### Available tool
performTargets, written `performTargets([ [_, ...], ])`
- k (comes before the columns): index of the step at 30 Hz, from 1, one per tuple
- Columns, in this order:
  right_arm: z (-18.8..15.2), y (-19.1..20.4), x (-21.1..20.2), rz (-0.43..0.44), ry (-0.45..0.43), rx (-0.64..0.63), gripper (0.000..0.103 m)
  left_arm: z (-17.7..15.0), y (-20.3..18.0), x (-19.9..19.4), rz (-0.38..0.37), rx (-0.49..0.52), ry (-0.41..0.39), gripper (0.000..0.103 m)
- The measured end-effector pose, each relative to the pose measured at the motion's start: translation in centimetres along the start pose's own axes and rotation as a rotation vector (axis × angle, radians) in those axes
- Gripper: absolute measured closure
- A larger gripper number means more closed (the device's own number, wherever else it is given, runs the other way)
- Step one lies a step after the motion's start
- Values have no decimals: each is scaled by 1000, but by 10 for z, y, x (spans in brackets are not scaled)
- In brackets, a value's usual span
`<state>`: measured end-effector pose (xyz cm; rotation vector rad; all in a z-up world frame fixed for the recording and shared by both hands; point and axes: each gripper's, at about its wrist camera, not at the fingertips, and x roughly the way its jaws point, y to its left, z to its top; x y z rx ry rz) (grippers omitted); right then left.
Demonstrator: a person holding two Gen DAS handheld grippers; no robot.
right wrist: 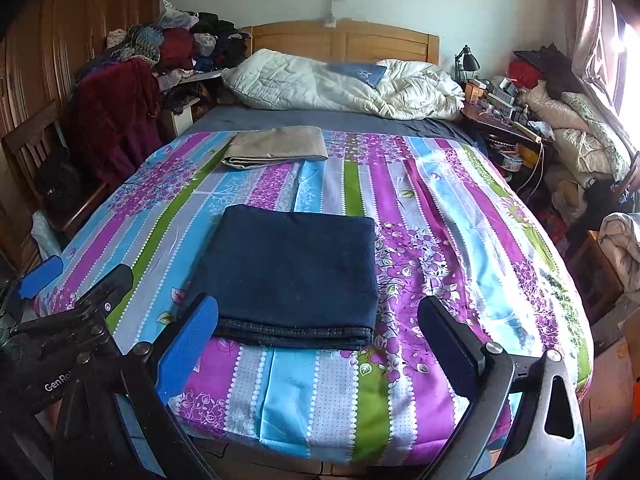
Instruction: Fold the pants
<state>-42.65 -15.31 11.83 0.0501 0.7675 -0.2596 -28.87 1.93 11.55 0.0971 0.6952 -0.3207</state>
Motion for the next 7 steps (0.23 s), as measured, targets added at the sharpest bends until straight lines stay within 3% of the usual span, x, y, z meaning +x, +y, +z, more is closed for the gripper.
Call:
performTargets([
  [7, 1, 1, 2, 3, -10, -14, 2, 2, 10, -1, 3, -17, -25, 0],
])
